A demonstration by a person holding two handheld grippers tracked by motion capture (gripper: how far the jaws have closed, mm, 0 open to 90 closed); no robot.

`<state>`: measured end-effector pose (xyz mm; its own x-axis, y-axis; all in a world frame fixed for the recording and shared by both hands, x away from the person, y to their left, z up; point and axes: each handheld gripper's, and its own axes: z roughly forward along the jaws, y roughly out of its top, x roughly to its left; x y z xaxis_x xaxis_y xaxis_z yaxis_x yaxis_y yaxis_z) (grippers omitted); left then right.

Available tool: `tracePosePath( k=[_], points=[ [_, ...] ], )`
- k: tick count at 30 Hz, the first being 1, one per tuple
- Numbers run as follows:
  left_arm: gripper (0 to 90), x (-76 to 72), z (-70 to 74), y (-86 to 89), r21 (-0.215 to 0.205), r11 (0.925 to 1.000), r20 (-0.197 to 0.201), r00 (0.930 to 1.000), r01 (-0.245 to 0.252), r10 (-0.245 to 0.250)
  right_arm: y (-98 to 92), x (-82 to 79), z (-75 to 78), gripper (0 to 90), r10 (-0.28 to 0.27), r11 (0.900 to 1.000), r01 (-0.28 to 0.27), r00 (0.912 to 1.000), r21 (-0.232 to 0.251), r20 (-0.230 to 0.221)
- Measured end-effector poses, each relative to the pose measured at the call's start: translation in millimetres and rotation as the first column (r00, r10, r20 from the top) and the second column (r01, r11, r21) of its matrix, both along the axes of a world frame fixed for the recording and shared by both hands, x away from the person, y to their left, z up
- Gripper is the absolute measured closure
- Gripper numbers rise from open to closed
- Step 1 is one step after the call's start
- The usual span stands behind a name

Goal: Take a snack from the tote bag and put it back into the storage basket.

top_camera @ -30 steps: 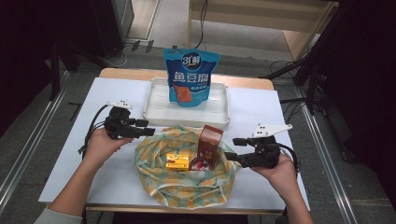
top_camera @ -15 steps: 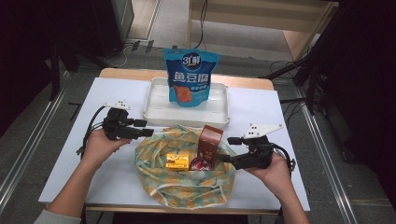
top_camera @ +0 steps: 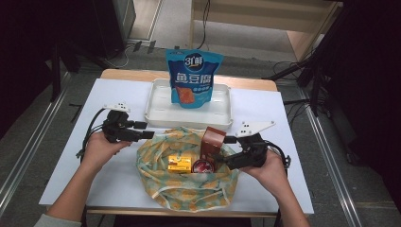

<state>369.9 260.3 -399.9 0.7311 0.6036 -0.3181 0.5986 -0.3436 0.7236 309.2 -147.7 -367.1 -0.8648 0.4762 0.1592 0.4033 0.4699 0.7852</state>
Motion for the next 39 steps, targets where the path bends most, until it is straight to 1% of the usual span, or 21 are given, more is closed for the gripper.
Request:
tracePosePath(
  k=[3,5,9,15,20,22,25,26,29,35,39],
  points=[
    [37.9,-0.6,-0.1,-1.1,0.002,1.0,0.0,1.0,0.002,-0.002,5.0,1.6,2.3,25.4,0.0,1.0,0.0,1.0,-0.005,-0.002],
    [37.8,-1.1,0.1,-1.1,-0.011,0.9999,0.002,1.0,0.004,-0.004,7.0,3.0,3.9,25.4,0.0,1.0,0.0,1.0,-0.006,-0.003],
    [37.8,-1.8,0.3,-0.1,-0.006,1.0,0.004,1.0,0.0,0.0,9.2,4.5,6.5,25.5,-0.004,1.0,0.004,1.0,-0.002,-0.008],
    [37.8,-1.5,-0.5,1.4,-0.011,0.9999,0.007,1.0,-0.004,0.004,18.0,7.6,11.2,26.3,0.004,1.0,-0.004,1.0,-0.009,0.003],
    [38.0,-1.8,0.5,2.7,-0.022,0.9997,0.012,0.9999,-0.006,0.006,23.4,11.2,15.8,29.7,0.018,1.0,-0.018,0.9997,-0.016,0.013],
    [38.0,-1.8,0.3,3.2,-0.02,0.9998,0.013,0.9999,-0.007,0.007,24.7,11.5,17.0,31.4,0.019,1.0,-0.019,0.9998,-0.021,0.009],
    [37.9,-2.1,-0.2,4.0,-0.025,0.9997,0.01,0.9999,-0.007,0.008,25.8,12.3,17.7,33.1,0.019,1.0,-0.018,0.9997,-0.025,0.015],
    [38.0,-2.3,-0.2,4.3,-0.024,0.9997,0.011,0.9999,-0.004,0.004,26.0,13.4,17.8,35.2,0.024,0.999,-0.023,0.9996,-0.027,0.015],
    [38.0,-4.1,0.2,4.4,-0.038,0.9993,0.019,0.9998,0.004,-0.004,25.7,14.7,17.7,36.1,0.025,0.999,-0.024,0.9995,-0.03,0.021],
    [37.8,-4.9,-1.1,4.3,-0.029,0.9996,0.009,1.0,0.003,-0.002,24.2,16.7,18.4,38.6,0.012,1.0,-0.012,0.9997,-0.027,0.022],
    [37.7,-5.7,-1.2,5.2,-0.028,0.9996,0.009,1.0,-0.001,0.001,23.7,16.4,19.7,39.3,0.014,1.0,-0.014,0.9994,-0.022,0.032]
  ],
)
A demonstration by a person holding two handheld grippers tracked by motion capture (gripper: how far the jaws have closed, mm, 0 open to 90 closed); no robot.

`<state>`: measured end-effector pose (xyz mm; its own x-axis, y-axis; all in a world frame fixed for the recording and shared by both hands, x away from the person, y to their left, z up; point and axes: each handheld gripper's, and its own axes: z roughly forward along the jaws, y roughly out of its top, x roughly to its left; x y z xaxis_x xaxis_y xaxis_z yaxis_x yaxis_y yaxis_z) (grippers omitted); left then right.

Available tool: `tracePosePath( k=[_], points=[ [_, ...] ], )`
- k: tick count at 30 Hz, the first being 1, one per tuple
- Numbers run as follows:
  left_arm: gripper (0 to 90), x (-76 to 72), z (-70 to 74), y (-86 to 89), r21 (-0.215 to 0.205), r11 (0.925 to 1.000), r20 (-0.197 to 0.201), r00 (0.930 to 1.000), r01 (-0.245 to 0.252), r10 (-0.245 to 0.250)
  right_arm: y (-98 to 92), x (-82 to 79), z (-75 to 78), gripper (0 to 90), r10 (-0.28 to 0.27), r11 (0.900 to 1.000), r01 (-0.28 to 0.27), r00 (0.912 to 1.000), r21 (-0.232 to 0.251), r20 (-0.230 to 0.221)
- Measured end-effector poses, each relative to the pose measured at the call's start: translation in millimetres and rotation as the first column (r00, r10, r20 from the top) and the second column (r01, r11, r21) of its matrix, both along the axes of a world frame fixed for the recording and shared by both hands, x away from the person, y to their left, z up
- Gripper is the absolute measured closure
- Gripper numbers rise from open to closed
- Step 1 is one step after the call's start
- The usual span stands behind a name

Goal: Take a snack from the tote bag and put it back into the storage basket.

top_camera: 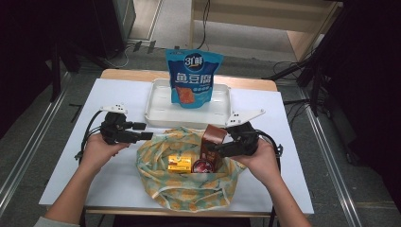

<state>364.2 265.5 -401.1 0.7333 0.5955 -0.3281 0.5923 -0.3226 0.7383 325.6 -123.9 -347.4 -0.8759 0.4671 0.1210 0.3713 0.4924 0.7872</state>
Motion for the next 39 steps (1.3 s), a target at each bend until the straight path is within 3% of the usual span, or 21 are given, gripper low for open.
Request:
tracePosePath(
  k=[13,39],
  points=[
    [37.8,-0.6,-1.1,0.4,-0.001,1.0,-0.003,1.0,0.003,-0.003,-1.9,1.2,16.7,40.4,-0.005,1.0,0.004,1.0,0.014,0.005],
    [37.7,0.5,-4.0,0.3,0.0,1.0,-0.013,0.9999,0.003,-0.003,-12.4,18.1,68.5,42.1,-0.035,0.997,0.033,0.999,0.075,0.028]
  ],
)
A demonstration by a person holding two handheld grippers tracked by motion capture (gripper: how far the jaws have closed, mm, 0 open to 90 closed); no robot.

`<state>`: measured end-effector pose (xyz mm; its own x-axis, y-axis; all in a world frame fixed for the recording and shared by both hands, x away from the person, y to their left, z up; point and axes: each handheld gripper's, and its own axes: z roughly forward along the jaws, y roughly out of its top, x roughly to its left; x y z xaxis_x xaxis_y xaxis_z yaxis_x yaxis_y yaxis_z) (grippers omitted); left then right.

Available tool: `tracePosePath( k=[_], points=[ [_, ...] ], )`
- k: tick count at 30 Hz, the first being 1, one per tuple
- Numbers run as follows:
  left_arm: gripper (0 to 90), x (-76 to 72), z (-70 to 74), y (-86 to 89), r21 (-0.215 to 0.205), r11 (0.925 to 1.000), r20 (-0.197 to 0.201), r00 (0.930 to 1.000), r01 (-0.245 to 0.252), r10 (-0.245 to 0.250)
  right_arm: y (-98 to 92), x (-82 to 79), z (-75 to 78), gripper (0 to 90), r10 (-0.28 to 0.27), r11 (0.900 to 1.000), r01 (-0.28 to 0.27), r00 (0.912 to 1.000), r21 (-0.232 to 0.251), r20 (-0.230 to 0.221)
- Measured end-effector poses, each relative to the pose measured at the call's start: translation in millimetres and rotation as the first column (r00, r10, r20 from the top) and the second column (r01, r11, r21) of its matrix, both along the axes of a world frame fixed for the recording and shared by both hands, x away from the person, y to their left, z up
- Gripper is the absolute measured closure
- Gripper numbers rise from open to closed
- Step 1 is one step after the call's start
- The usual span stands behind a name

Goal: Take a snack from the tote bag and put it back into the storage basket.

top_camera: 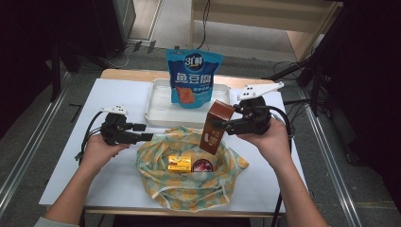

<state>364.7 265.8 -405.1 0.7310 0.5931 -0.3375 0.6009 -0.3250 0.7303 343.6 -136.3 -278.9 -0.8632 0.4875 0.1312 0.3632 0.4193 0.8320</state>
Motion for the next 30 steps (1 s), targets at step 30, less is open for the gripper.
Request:
tracePosePath(
  k=[30],
  points=[
    [37.6,-1.7,-2.1,6.6,-0.006,1.0,0.002,1.0,-0.005,0.005,8.6,66.4,14.0,42.7,-0.074,0.997,0.075,0.9971,-0.037,0.019]
  ],
)
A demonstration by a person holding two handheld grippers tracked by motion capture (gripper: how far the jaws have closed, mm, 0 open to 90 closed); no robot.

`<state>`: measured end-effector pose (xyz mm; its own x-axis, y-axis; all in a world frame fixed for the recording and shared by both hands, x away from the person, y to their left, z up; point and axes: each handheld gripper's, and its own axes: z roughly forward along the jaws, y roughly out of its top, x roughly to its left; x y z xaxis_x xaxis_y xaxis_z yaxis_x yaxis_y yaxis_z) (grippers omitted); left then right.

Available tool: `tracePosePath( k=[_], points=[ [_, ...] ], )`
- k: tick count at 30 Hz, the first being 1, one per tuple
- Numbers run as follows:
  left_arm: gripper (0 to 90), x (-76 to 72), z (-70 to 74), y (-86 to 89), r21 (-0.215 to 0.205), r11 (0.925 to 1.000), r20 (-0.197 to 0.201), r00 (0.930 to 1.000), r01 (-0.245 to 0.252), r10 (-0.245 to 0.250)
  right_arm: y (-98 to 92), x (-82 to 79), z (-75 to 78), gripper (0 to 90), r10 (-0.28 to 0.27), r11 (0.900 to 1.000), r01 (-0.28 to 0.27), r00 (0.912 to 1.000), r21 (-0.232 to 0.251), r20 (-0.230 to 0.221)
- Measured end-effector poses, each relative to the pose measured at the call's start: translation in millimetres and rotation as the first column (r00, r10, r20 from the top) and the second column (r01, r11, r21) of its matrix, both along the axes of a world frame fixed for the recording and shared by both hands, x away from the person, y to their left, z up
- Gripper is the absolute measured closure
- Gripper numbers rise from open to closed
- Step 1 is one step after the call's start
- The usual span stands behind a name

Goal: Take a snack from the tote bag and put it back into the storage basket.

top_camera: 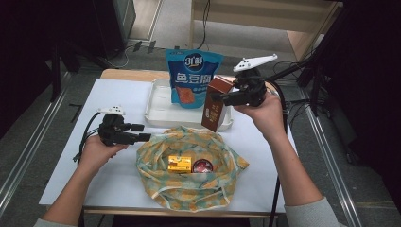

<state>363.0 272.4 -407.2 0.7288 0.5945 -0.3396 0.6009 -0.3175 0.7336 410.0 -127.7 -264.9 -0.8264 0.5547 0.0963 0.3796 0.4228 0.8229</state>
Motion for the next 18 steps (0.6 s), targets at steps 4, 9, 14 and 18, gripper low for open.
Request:
tracePosePath(
  k=[4,9,14,18],
  points=[
    [37.6,-0.6,1.3,1.8,-0.017,0.9999,0.007,1.0,-0.002,0.002,7.9,9.8,-1.9,42.9,0.0,1.0,0.0,0.9999,-0.013,-0.01],
    [37.7,0.5,1.0,4.5,-0.027,0.9996,0.004,1.0,-0.008,0.008,15.7,21.0,-5.7,42.9,-0.017,1.0,0.017,0.9998,-0.02,-0.006],
    [38.0,2.5,-1.8,0.2,-0.04,0.9991,-0.007,0.9999,0.013,-0.013,24.3,31.5,-8.0,43.0,-0.05,0.999,0.05,0.9987,-0.016,-0.002],
    [38.1,0.8,-1.6,-1.9,-0.013,0.9996,0.0,0.9997,0.025,-0.025,32.6,37.1,-7.7,43.1,-0.063,0.998,0.063,0.998,-0.023,0.011]
  ],
)
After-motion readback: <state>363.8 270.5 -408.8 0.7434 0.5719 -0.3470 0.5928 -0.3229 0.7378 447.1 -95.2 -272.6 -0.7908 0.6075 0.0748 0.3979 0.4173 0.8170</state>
